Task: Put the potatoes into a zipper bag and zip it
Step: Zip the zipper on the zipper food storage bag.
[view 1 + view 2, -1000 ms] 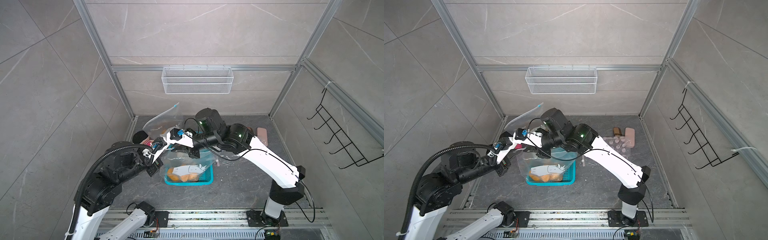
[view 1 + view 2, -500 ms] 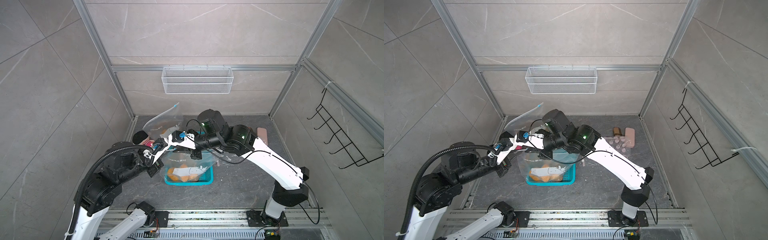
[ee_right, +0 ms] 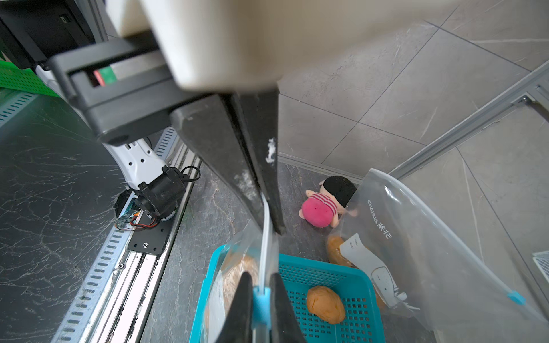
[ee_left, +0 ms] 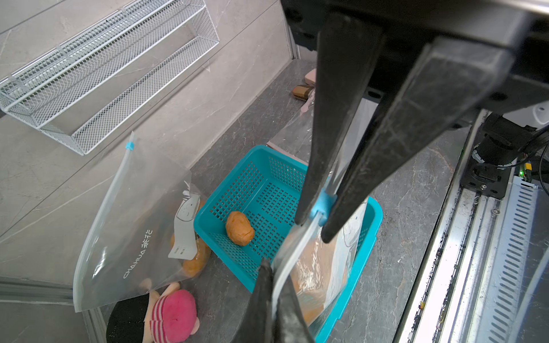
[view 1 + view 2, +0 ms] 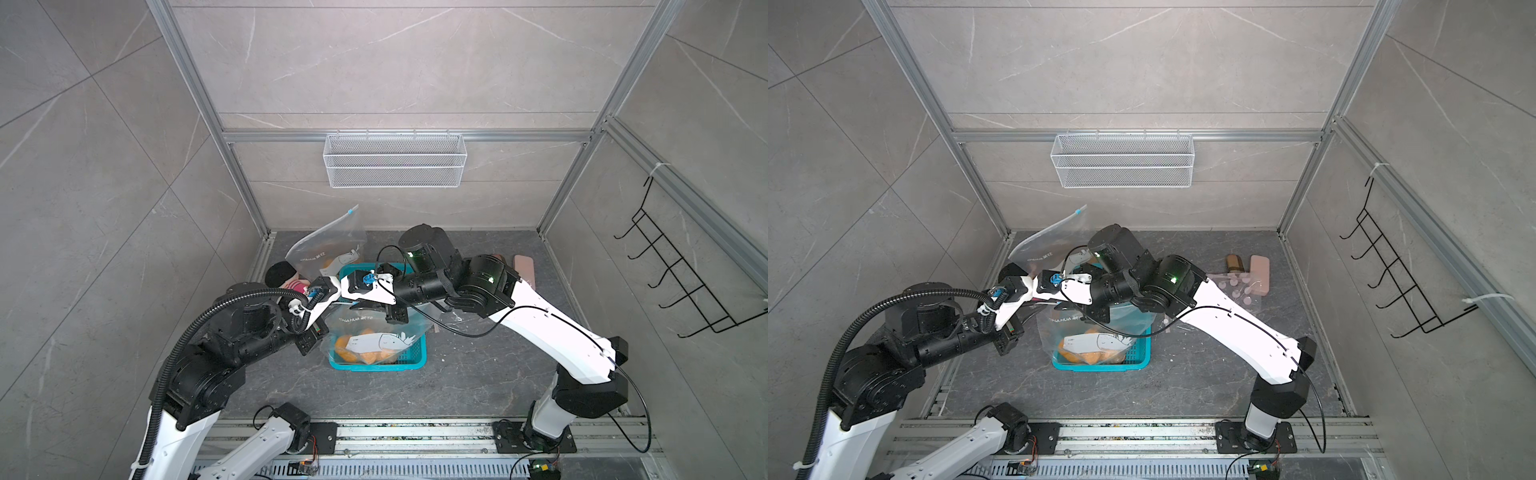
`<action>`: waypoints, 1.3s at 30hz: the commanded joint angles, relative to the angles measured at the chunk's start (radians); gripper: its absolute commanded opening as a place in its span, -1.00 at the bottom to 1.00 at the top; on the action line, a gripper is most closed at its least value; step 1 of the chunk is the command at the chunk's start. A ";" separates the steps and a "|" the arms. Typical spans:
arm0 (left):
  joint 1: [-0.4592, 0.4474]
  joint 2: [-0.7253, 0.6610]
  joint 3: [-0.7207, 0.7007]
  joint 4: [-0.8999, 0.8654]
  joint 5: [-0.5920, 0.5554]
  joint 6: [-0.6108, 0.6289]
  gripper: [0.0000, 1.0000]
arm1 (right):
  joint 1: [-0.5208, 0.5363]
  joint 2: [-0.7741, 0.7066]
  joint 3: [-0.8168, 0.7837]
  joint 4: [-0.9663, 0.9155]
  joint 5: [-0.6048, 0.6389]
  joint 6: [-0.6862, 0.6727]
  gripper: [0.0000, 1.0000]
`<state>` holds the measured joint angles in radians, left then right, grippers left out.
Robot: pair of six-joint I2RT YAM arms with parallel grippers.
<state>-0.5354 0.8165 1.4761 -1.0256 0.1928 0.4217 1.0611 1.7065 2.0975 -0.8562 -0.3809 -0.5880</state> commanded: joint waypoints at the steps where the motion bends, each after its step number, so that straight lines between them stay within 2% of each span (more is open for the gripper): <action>1: 0.007 -0.024 0.057 0.005 -0.101 -0.037 -1.00 | -0.006 -0.052 -0.038 -0.077 0.029 -0.011 -0.86; 10: 0.008 -0.048 0.093 -0.021 -0.139 -0.042 -1.00 | -0.007 -0.154 -0.197 0.001 0.064 -0.004 -0.87; 39: 0.007 -0.077 0.065 -0.017 -0.207 -0.032 -1.00 | -0.015 -0.261 -0.267 -0.083 0.178 -0.011 -0.89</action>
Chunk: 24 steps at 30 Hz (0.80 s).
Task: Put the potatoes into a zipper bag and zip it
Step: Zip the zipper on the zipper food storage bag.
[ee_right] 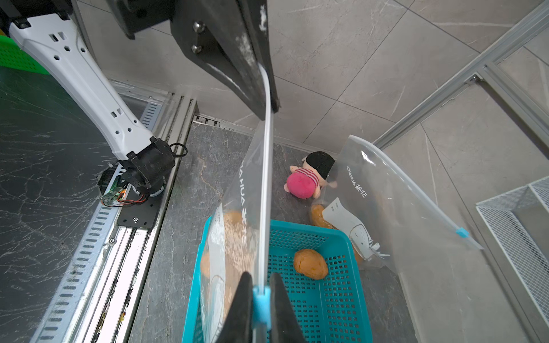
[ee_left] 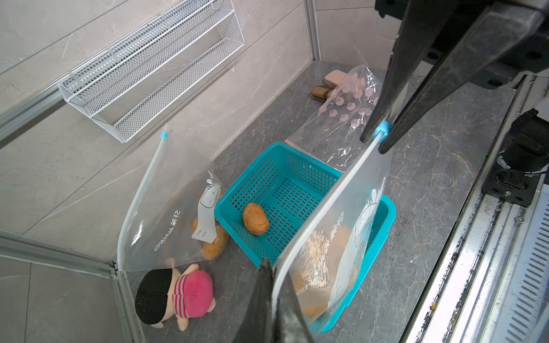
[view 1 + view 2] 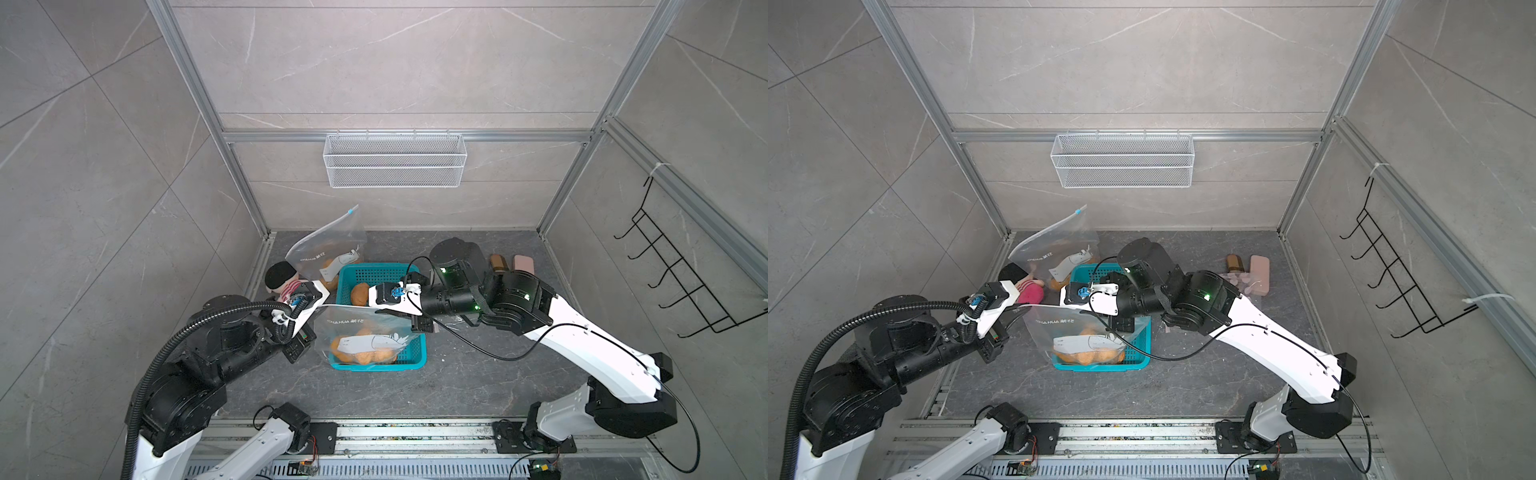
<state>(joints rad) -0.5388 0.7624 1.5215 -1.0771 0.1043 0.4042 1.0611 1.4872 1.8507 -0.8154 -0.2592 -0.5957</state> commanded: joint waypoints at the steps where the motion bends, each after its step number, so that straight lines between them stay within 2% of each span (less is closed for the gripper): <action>1: 0.011 -0.022 0.021 0.034 -0.130 -0.013 -1.00 | -0.015 -0.048 -0.024 -0.123 0.060 -0.001 -0.89; 6: 0.011 -0.011 0.029 0.045 -0.182 -0.015 -1.00 | -0.016 -0.067 -0.036 -0.140 0.080 0.003 -0.89; 24: 0.010 -0.002 0.034 0.059 -0.211 -0.023 -1.00 | -0.020 -0.159 -0.111 -0.149 0.135 0.017 -0.89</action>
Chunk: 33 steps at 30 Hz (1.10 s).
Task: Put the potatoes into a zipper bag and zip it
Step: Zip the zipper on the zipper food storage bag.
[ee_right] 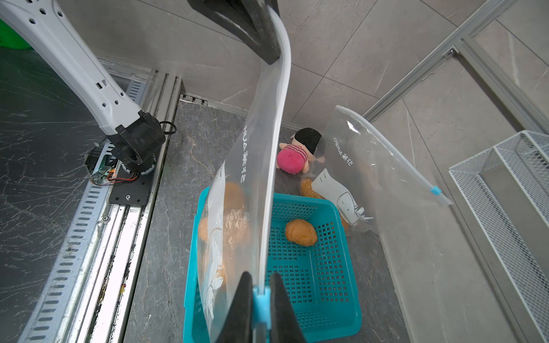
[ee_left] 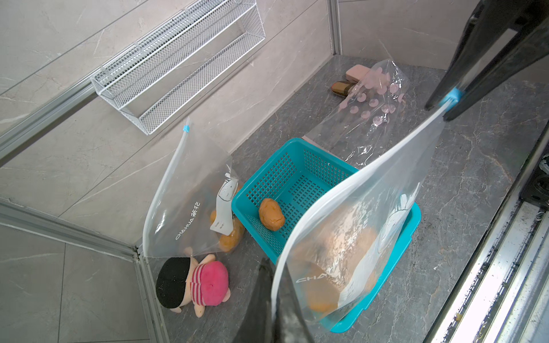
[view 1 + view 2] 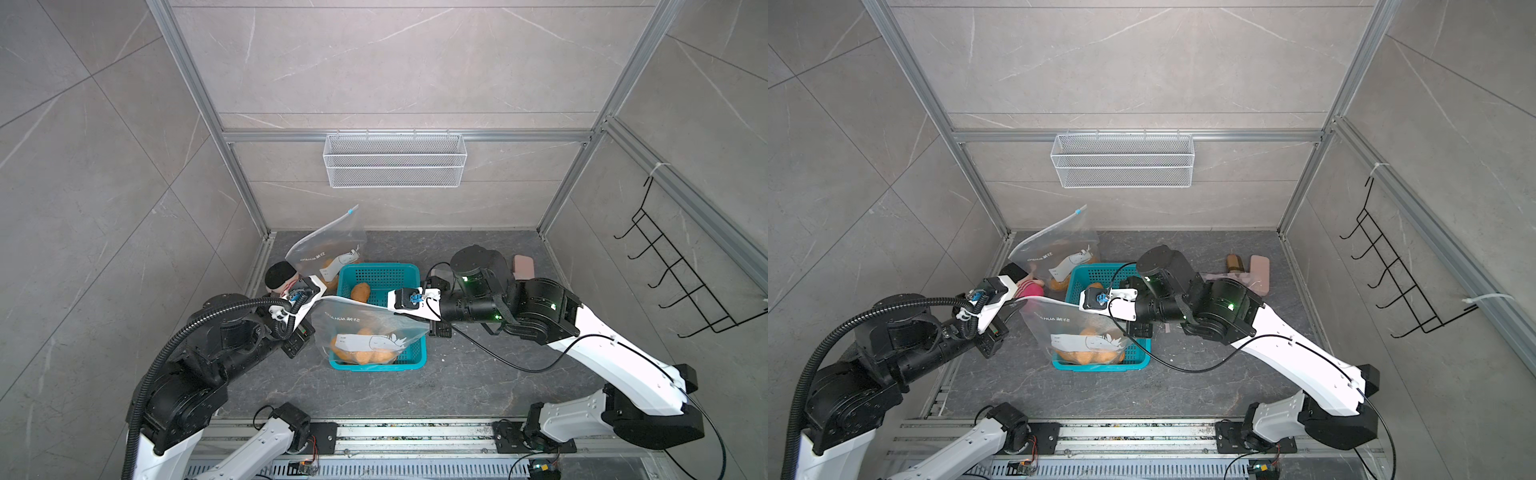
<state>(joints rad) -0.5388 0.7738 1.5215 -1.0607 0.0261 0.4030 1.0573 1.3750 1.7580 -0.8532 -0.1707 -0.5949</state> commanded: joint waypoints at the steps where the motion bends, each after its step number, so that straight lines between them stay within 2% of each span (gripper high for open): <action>1: 0.010 -0.013 0.035 0.043 -0.132 -0.020 -1.00 | -0.016 -0.054 -0.021 -0.112 0.048 0.018 -0.89; 33: 0.011 -0.028 0.020 0.042 -0.124 -0.016 -1.00 | -0.023 -0.201 -0.136 -0.162 0.111 0.063 -0.89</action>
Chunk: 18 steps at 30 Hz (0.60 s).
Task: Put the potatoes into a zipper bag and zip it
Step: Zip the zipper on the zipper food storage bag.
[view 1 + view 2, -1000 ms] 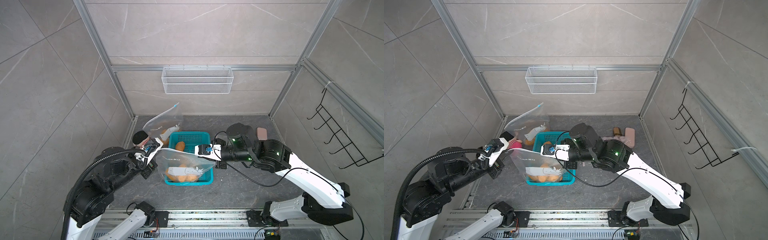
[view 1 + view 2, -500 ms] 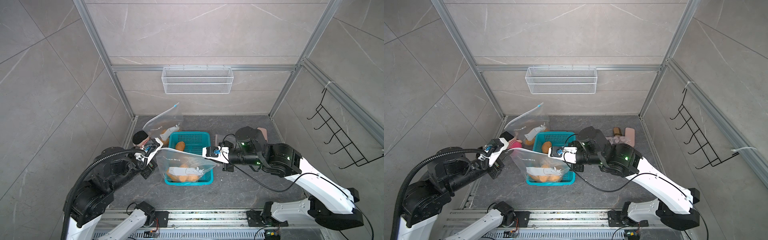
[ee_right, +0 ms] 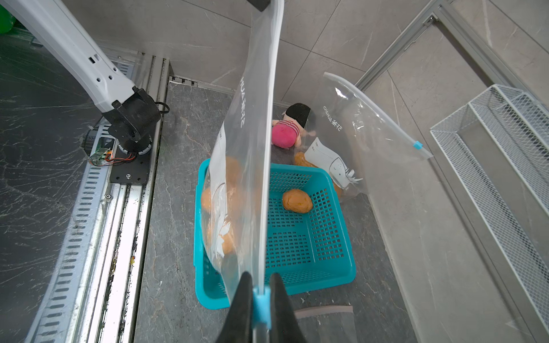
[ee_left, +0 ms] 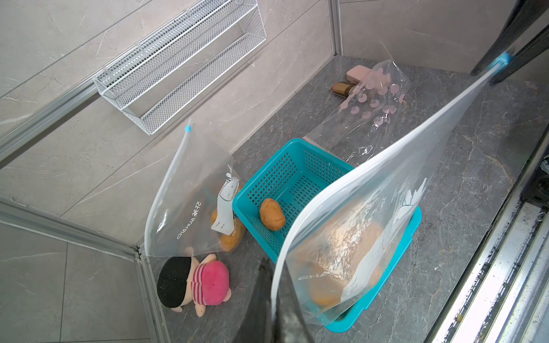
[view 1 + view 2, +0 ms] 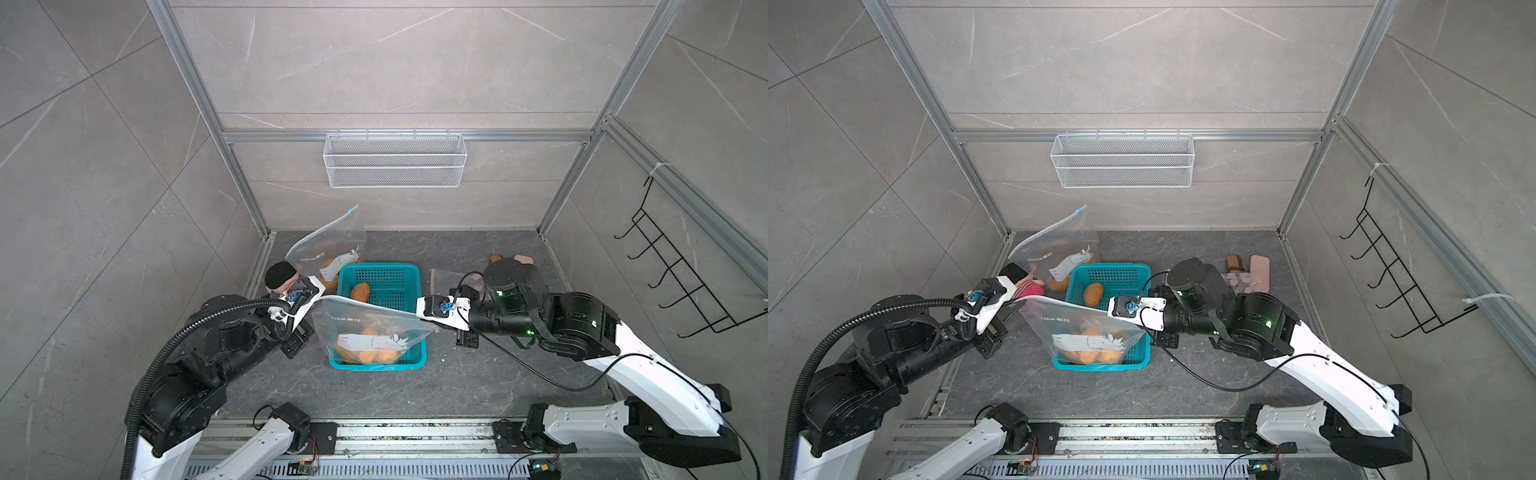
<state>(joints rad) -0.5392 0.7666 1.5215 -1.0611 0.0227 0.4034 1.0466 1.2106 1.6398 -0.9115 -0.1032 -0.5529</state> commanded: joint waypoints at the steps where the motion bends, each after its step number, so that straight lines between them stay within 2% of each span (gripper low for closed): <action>1: 0.010 -0.021 0.021 0.042 -0.121 -0.016 -1.00 | -0.013 -0.038 -0.018 -0.104 0.045 0.021 -0.89; 18: 0.010 -0.018 0.011 0.042 -0.108 -0.016 -1.00 | -0.016 -0.045 -0.026 -0.101 0.047 0.019 -0.89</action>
<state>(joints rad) -0.5388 0.7624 1.5215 -1.0615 0.0162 0.4034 1.0447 1.1954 1.6283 -0.9203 -0.0929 -0.5495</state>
